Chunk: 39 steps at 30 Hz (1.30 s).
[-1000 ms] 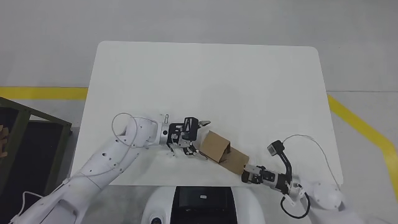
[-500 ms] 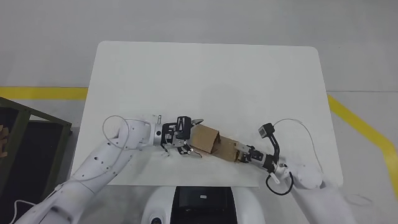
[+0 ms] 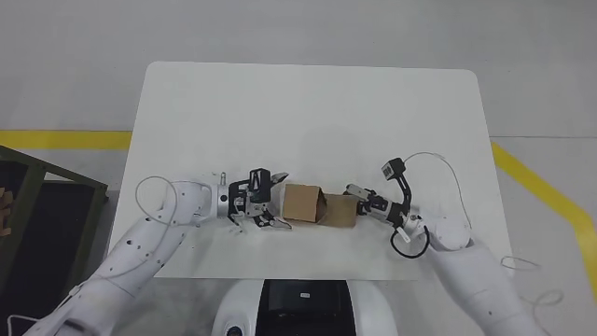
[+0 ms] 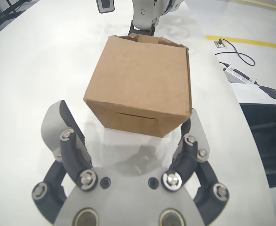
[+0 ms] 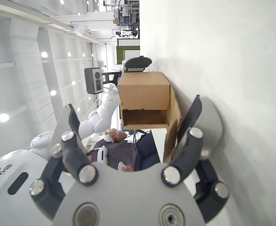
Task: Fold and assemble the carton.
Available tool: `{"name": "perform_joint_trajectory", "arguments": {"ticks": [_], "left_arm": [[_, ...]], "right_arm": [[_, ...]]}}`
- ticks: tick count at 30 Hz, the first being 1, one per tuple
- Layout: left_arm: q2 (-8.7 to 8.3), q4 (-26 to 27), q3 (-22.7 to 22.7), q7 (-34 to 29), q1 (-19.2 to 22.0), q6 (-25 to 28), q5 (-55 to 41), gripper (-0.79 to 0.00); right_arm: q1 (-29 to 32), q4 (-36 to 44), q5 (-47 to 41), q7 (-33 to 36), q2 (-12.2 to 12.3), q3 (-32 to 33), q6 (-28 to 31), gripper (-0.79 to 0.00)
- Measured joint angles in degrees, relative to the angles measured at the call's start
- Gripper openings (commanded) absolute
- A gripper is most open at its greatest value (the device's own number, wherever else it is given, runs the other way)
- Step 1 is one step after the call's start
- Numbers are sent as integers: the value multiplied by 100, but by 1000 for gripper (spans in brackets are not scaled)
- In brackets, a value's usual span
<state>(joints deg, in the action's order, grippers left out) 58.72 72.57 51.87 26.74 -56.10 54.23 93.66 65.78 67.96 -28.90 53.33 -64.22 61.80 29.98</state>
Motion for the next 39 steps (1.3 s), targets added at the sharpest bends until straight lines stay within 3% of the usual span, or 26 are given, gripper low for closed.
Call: {"name": "perform_joint_trajectory", "arguments": {"ticks": [13,39], "left_arm": [[-9,242,21,-201,-128,-7,-211,0],[109,148,-290,5,171,-40,-66,0]], "right_arm": [[-88,324,582,364,108,236,-692,0],[831,1266,309,908,326,783,-1261,0]]}}
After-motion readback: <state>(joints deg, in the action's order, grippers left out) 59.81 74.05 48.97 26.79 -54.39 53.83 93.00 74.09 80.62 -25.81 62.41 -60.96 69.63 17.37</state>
